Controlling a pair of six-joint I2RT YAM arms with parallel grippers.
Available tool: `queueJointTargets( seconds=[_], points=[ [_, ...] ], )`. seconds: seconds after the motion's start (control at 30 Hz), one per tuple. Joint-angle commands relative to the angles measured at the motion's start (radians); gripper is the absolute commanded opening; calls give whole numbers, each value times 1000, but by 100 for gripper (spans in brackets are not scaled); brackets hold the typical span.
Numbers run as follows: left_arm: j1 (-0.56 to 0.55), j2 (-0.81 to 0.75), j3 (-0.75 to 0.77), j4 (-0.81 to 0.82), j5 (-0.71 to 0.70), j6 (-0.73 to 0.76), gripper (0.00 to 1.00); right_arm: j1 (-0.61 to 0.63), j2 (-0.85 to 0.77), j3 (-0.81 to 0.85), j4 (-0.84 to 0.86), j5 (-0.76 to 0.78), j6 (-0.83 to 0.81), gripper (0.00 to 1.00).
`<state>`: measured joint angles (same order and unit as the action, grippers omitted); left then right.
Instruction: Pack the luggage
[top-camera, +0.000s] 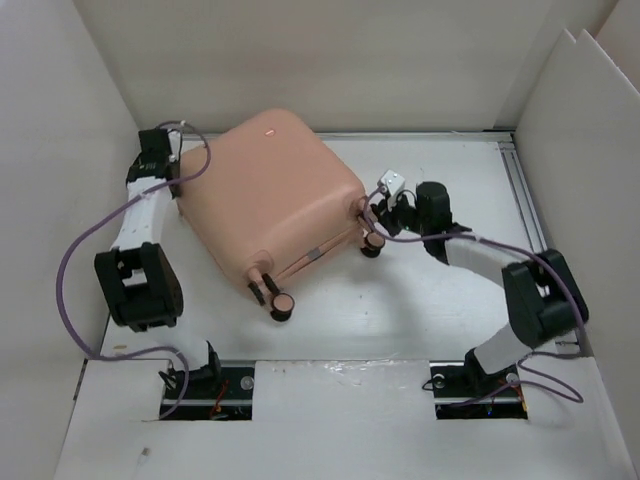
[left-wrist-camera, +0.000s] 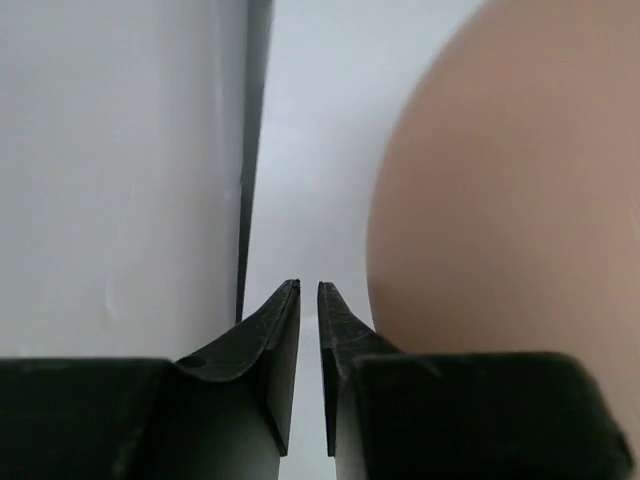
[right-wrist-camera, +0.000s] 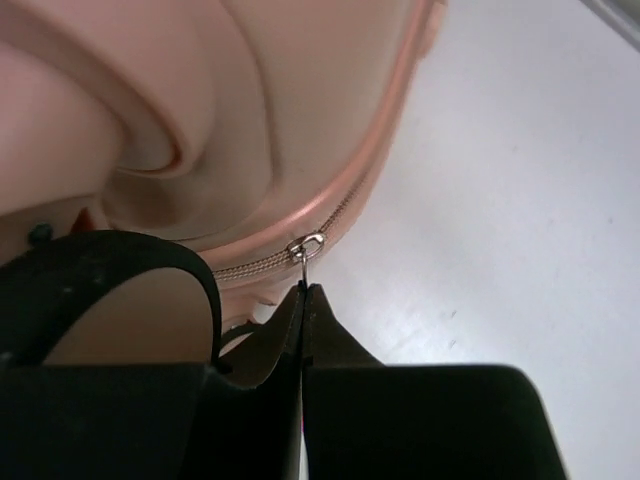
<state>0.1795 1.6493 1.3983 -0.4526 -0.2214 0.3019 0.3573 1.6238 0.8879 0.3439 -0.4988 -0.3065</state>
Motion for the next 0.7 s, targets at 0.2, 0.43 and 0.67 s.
queueJointTargets(
  seconds=[0.2, 0.43, 0.67],
  points=[
    [-393, 398, 509, -231, 419, 178, 20, 443, -455, -267, -22, 183, 52, 0],
    [-391, 230, 564, -232, 534, 128, 45, 454, -389, -227, -31, 259, 104, 0],
    [-437, -244, 280, -321, 557, 326, 80, 431, -245, -133, 58, 243, 177, 0]
  ],
)
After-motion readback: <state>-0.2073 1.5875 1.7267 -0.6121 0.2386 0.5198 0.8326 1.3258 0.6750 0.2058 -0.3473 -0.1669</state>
